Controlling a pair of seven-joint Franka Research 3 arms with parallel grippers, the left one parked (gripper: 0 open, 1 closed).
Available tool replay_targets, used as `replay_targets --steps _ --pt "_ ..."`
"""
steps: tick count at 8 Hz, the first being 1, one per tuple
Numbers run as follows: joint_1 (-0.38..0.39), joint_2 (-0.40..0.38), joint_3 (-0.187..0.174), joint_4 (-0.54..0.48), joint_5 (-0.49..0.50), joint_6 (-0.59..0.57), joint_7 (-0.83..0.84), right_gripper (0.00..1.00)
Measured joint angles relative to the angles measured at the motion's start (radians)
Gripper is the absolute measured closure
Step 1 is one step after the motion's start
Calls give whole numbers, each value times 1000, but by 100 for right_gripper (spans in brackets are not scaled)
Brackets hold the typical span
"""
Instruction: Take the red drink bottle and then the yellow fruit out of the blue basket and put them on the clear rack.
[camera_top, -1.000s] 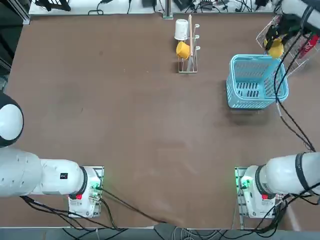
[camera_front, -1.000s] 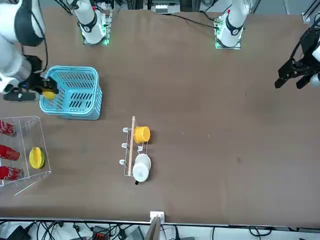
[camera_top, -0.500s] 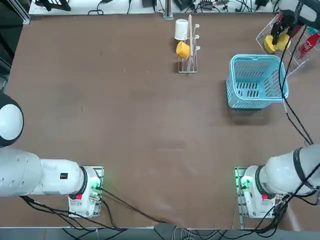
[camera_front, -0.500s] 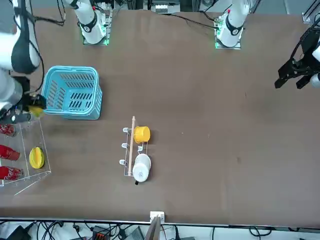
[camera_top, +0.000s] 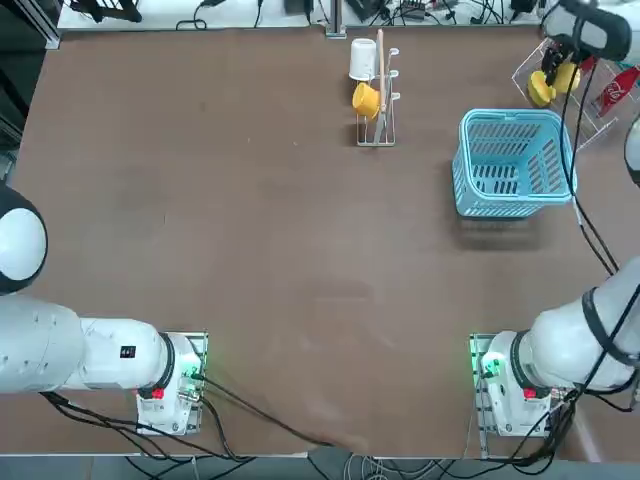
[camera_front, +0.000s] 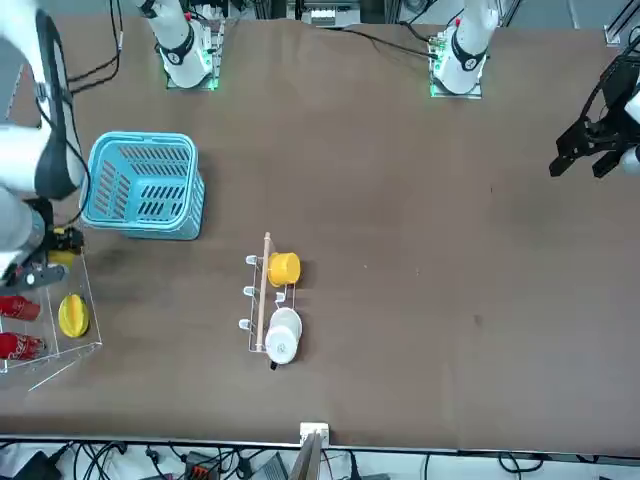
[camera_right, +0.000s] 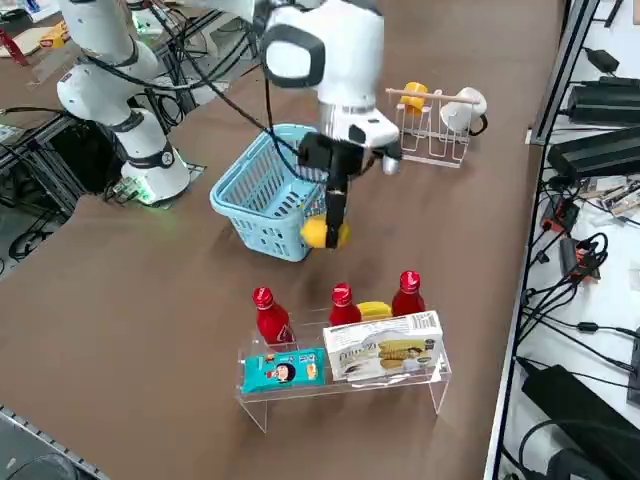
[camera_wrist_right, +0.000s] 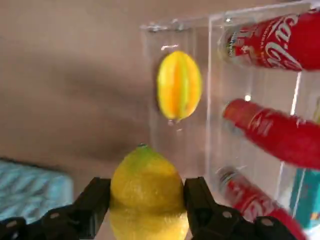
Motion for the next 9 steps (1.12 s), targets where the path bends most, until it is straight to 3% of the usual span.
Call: replay_targets --steps 4,9 --pt "-44 132 -1 5 -88 59 -5 16" --pt "-87 193 -1 2 -116 114 -9 16"
